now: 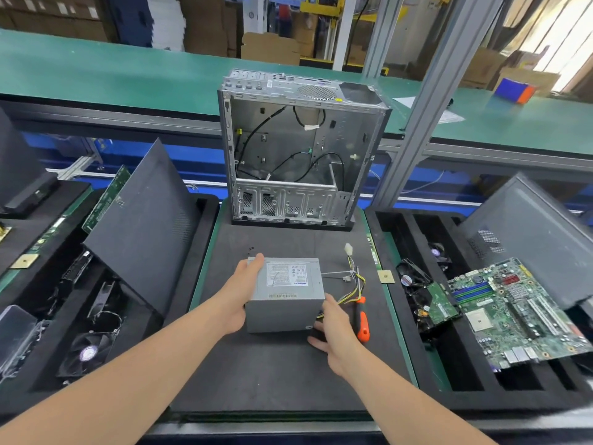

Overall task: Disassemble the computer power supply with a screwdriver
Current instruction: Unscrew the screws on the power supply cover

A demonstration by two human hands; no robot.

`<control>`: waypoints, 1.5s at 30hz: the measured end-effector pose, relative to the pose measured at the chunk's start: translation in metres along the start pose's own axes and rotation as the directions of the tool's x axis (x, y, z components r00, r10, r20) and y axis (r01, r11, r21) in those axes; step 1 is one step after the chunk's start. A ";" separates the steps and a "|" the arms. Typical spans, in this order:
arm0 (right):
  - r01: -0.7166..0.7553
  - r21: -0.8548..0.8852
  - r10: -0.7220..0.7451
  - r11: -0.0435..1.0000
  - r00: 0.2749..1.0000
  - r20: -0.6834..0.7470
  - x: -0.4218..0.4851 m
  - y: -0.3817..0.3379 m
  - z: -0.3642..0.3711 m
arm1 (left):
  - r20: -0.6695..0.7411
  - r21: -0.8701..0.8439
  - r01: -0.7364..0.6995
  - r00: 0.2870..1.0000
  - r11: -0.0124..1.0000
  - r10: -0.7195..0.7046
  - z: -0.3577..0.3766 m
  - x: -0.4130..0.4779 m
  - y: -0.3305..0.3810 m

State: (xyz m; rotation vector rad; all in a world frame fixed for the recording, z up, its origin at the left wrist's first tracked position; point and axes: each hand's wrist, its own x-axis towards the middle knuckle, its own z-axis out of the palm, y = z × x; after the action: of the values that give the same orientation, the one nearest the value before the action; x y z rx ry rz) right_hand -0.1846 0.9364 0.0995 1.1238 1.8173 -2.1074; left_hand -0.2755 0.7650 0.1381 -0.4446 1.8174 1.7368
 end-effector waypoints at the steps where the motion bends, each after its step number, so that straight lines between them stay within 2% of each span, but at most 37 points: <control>1: -0.011 0.023 0.011 1.000 1.000 -0.021 0.000 -0.001 0.003 | -0.009 -0.016 0.008 1.000 1.000 -0.008 0.002 -0.003 0.000; 5: -0.048 0.083 0.063 0.995 0.980 -0.189 -0.002 -0.010 0.006 | -0.047 -0.133 0.067 0.996 0.989 -0.074 0.009 -0.012 0.002; 8: 0.003 -0.012 -0.006 1.000 0.970 -0.245 -0.003 -0.025 0.003 | -0.043 -0.246 0.139 0.987 0.959 -0.154 0.007 -0.017 0.002; 11: 0.075 -0.187 -0.112 0.979 0.974 -0.198 0.000 -0.046 0.005 | 0.008 -0.359 0.235 0.968 0.903 -0.249 0.005 -0.019 -0.006; 13: 0.139 -0.372 -0.204 0.918 0.969 -0.142 0.005 -0.058 0.006 | 0.058 -0.427 0.309 0.947 0.850 -0.315 0.006 -0.023 -0.011; 16: 0.148 -0.575 -0.258 0.805 0.959 -0.114 0.008 -0.070 0.009 | 0.105 -0.497 0.385 0.916 0.777 -0.387 0.007 -0.029 -0.019; 20: 0.150 -0.712 -0.273 0.686 0.960 -0.060 0.010 -0.082 0.021 | 0.102 -0.526 0.411 0.899 0.744 -0.425 -0.002 -0.029 -0.024; 26: 0.151 -0.915 -0.367 0.375 0.930 0.003 0.020 -0.091 0.048 | 0.185 -0.564 0.495 0.856 0.661 -0.484 -0.006 -0.030 -0.045; 30: 0.142 -0.938 -0.396 0.317 0.918 0.005 0.029 -0.085 0.057 | 0.184 -0.551 0.508 0.848 0.663 -0.497 -0.006 -0.022 -0.054; 35: 0.135 -0.960 -0.393 0.245 0.919 0.029 0.034 -0.082 0.071 | 0.120 -0.341 0.507 0.859 0.791 -0.498 -0.022 -0.011 -0.060; 38: 0.133 -0.965 -0.378 0.226 0.925 0.039 0.035 -0.081 0.079 | 0.047 0.025 0.511 0.858 0.859 -0.512 -0.035 -0.008 -0.059; 40: 0.124 -0.967 -0.363 0.223 0.931 0.036 0.036 -0.081 0.082 | 0.012 0.362 0.463 0.866 0.809 -0.500 -0.045 -0.007 -0.055; 42: 0.118 -0.972 -0.347 0.202 0.937 0.042 0.038 -0.080 0.085 | -0.032 0.621 0.347 0.907 0.703 -0.419 -0.053 -0.005 -0.049; 45: 0.127 -0.979 -0.346 0.162 0.936 0.064 0.042 -0.075 0.090 | 0.006 0.829 0.031 0.998 0.559 -0.065 -0.063 0.006 -0.040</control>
State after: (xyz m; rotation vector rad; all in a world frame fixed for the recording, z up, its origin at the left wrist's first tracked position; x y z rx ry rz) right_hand -0.2947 0.8899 0.1326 0.5985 2.8019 -0.3767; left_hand -0.2673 0.7001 0.1020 -0.0462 2.3072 0.6443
